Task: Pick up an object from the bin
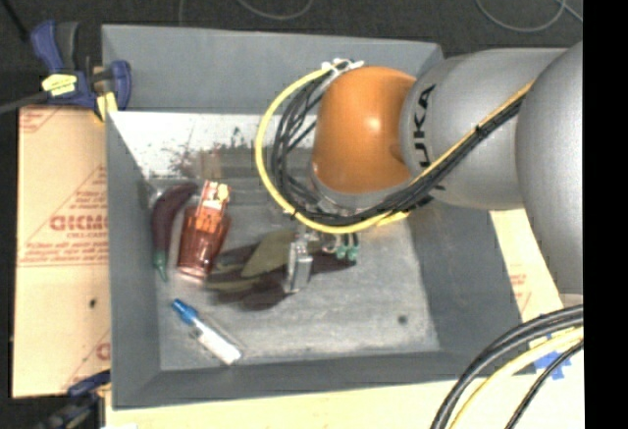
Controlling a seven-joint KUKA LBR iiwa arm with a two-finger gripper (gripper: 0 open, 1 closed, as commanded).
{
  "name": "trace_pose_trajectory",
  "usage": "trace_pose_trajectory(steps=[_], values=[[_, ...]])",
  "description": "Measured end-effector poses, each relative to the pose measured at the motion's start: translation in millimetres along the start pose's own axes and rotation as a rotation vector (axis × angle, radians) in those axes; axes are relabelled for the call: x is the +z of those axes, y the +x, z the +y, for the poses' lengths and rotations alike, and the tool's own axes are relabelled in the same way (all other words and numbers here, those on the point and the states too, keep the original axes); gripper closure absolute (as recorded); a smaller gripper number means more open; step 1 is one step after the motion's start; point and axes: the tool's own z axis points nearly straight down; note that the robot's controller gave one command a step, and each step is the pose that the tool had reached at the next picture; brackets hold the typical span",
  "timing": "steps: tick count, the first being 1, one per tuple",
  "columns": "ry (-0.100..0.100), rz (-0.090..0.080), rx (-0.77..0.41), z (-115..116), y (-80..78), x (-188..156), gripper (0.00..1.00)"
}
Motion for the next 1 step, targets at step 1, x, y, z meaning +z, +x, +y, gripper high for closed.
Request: trace_pose_trajectory(steps=[1], values=[[-0.001,0.003,-0.083,-7.2,3.4,61.6,0.00]])
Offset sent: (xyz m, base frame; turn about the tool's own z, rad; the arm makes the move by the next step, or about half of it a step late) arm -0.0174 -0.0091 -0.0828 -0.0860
